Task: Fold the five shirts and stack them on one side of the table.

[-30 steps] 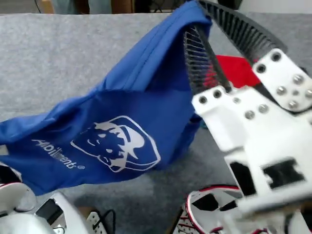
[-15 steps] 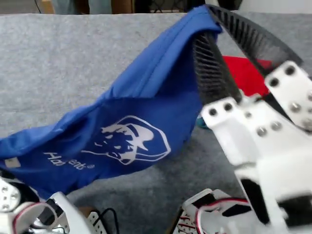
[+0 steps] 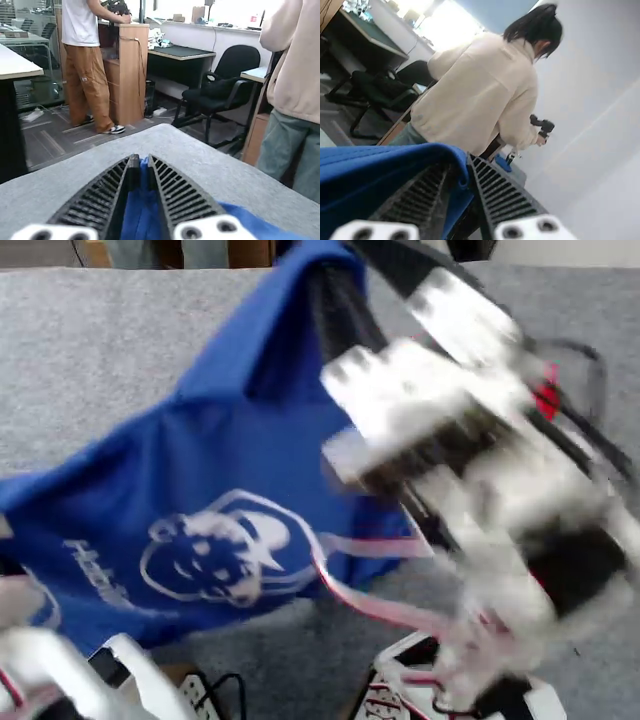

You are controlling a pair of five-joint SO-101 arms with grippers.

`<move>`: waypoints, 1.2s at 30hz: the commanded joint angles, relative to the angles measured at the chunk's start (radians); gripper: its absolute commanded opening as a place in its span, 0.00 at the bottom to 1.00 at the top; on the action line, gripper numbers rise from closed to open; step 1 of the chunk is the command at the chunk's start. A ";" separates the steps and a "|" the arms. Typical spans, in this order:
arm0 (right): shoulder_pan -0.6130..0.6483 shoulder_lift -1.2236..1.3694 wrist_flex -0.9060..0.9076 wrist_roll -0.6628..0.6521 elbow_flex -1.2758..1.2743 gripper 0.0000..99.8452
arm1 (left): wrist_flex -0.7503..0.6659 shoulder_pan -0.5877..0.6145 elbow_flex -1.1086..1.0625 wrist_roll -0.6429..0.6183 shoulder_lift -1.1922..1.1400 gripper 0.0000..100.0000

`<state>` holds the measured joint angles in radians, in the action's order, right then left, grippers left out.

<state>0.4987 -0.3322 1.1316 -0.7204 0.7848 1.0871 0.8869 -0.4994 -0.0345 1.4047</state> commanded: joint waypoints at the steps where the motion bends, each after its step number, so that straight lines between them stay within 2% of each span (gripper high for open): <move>1: -0.026 0.064 -0.198 -0.009 -0.157 0.01 | -0.353 -0.133 -0.243 -0.011 -0.057 0.03; 4: -0.066 0.163 -0.442 -0.009 -0.309 0.01 | -0.623 -0.223 -0.383 -0.011 -0.184 0.03; 8: -0.127 0.335 -0.752 -0.008 -0.407 0.01 | -0.864 -0.248 -0.340 -0.015 -0.471 0.03; 11: -0.158 0.473 -0.872 -0.006 -0.378 0.01 | -0.913 -0.248 -0.186 -0.015 -0.712 0.03; 16: -0.169 0.697 -0.905 -0.002 -0.183 0.01 | -0.913 -0.254 0.110 -0.015 -1.051 0.03; 21: -0.164 0.878 -0.879 -0.002 0.053 0.01 | -0.873 -0.255 0.260 -0.014 -1.203 0.03; 24: -0.163 0.940 -0.772 -0.002 0.180 0.01 | -0.806 -0.282 0.285 -0.009 -1.208 0.03; 28: -0.163 1.001 -0.646 0.000 0.314 0.01 | -0.786 -0.317 0.285 -0.009 -1.211 0.03; 32: -0.164 1.023 -0.448 0.000 0.421 0.01 | -0.727 -0.321 0.274 -0.011 -1.206 0.03; 36: -0.161 1.021 -0.147 -0.008 0.524 0.01 | -0.624 -0.314 0.272 -0.008 -1.204 0.03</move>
<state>0.3468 0.7066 0.7910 -0.7219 1.2022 0.4058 0.5738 -0.2708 -0.0330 0.1880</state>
